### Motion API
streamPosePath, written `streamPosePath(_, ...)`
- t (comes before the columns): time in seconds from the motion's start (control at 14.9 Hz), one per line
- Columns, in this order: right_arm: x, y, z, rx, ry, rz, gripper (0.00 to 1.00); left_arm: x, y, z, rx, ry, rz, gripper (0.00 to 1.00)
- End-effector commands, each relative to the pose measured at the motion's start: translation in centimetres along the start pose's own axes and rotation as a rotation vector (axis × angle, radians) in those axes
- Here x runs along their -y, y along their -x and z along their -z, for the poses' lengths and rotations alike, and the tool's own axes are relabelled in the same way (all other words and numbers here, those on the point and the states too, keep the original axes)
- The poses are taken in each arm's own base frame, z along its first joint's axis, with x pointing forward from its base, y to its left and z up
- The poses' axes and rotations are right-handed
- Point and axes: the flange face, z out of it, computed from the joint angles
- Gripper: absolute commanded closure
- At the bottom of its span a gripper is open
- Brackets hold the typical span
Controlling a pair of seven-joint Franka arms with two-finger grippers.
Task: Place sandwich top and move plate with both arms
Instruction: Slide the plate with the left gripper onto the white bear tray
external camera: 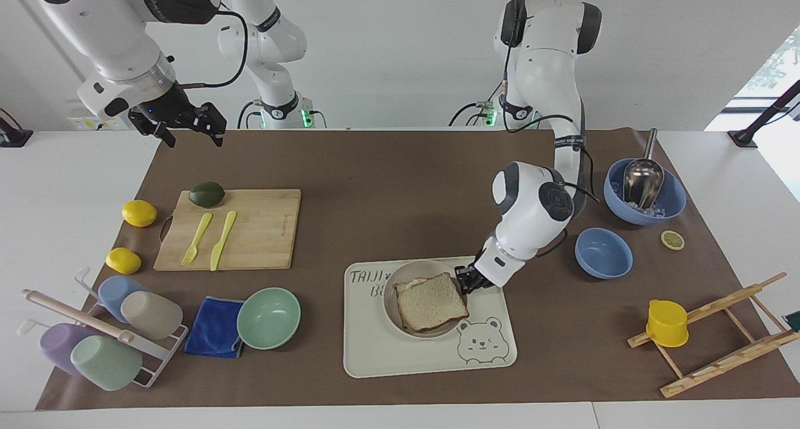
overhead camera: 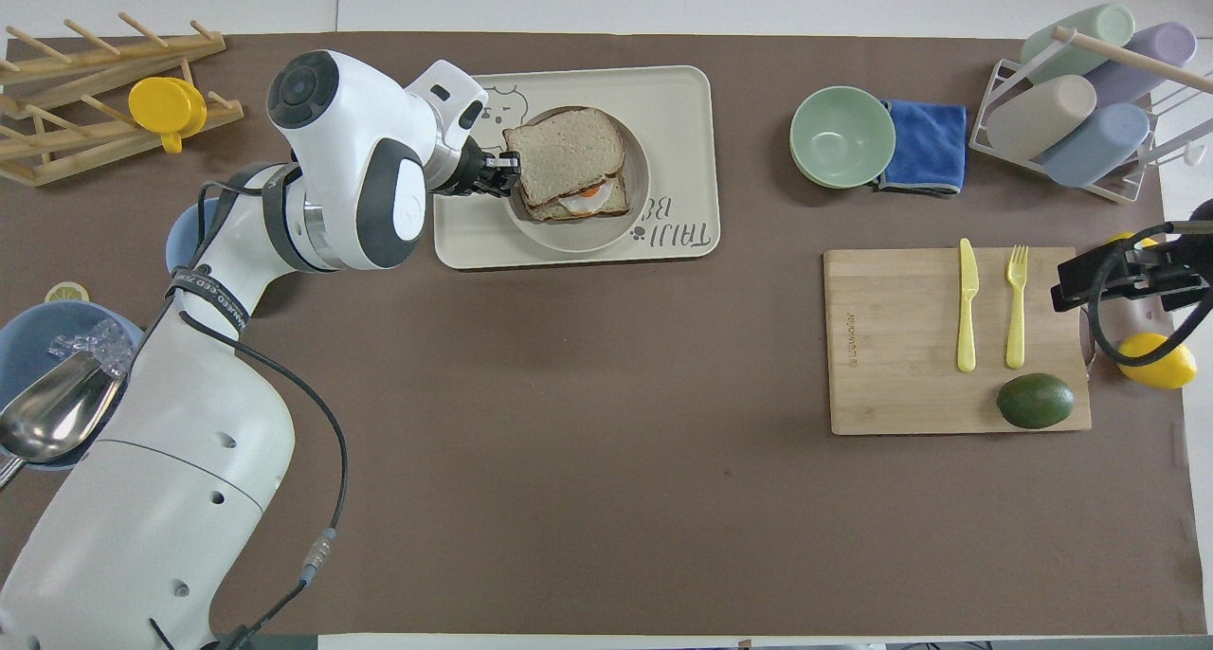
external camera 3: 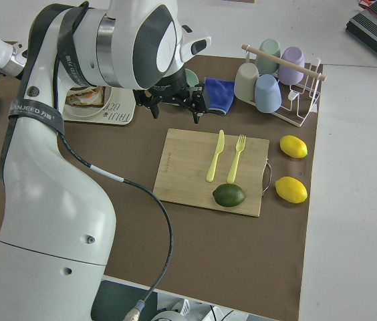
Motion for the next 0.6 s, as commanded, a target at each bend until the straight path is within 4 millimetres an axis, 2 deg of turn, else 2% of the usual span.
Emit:
streamPosePath(0.0, -0.3, 0.3, 0.1, -0.016, 0.014, 0.026, 0.0, 0.5, 0.3, 0.8, -0.015, -0.003, -0.006, 0.0)
streamPosePath(0.13, -0.3, 0.3, 0.1, -0.017, 0.018, 0.026, 0.0, 0.8, 0.2, 1.1, 0.001, -0.006, -0.002, 0.0)
streamPosePath(0.27, -0.3, 0.2, 0.2, -0.025, 0.018, 0.026, 0.0, 1.8, -0.7, 2.7, 0.008, -0.003, 0.015, 0.0)
streamPosePath(0.4, -0.3, 0.0, 0.2, -0.031, 0.018, 0.026, 0.0, 3.2, -1.2, 5.7, -0.006, 0.005, 0.044, 0.0)
streamPosePath(0.54, -0.3, 0.1, 0.3, -0.035, 0.024, 0.029, 0.0, 6.3, -1.7, 9.8, -0.011, 0.003, 0.084, 0.0)
